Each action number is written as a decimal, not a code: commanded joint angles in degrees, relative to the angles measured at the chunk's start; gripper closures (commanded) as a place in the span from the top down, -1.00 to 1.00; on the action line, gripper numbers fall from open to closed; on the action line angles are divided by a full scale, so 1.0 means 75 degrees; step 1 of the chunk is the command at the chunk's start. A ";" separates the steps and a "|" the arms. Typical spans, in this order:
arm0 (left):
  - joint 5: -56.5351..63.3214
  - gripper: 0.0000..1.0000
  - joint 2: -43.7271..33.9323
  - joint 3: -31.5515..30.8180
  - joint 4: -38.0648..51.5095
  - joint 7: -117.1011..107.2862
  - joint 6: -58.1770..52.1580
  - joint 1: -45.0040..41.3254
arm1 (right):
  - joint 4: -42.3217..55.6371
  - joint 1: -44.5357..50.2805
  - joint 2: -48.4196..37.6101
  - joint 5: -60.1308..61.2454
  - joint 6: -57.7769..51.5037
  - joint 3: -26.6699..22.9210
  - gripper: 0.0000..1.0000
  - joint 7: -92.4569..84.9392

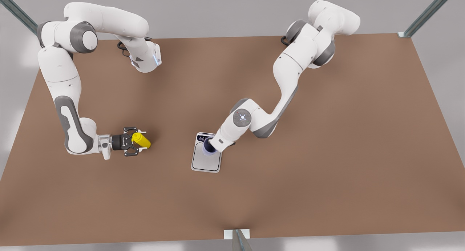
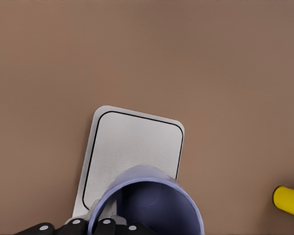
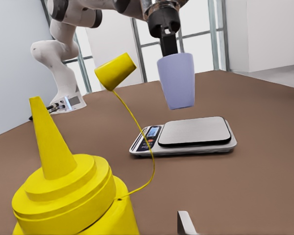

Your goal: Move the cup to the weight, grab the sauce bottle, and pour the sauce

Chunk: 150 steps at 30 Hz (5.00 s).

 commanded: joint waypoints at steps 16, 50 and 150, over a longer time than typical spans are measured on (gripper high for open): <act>-0.0269 1.00 0.0159 0.0356 -0.0013 -0.0054 0.0426 -0.0046 | 0.1300 0.0263 -0.0633 -0.1043 -0.0703 0.0047 -0.01 0.2306; 0.0152 1.00 -0.6392 0.1681 -0.4173 0.5501 -0.4882 0.4723 | 0.5238 0.5888 -0.0844 -0.7711 0.0304 0.0141 0.00 1.1928; 0.0129 1.00 -0.6263 0.1657 -0.4173 0.5442 -0.5117 0.4184 | 0.4312 0.1119 0.2344 -0.0211 -0.0258 0.0164 1.00 0.1194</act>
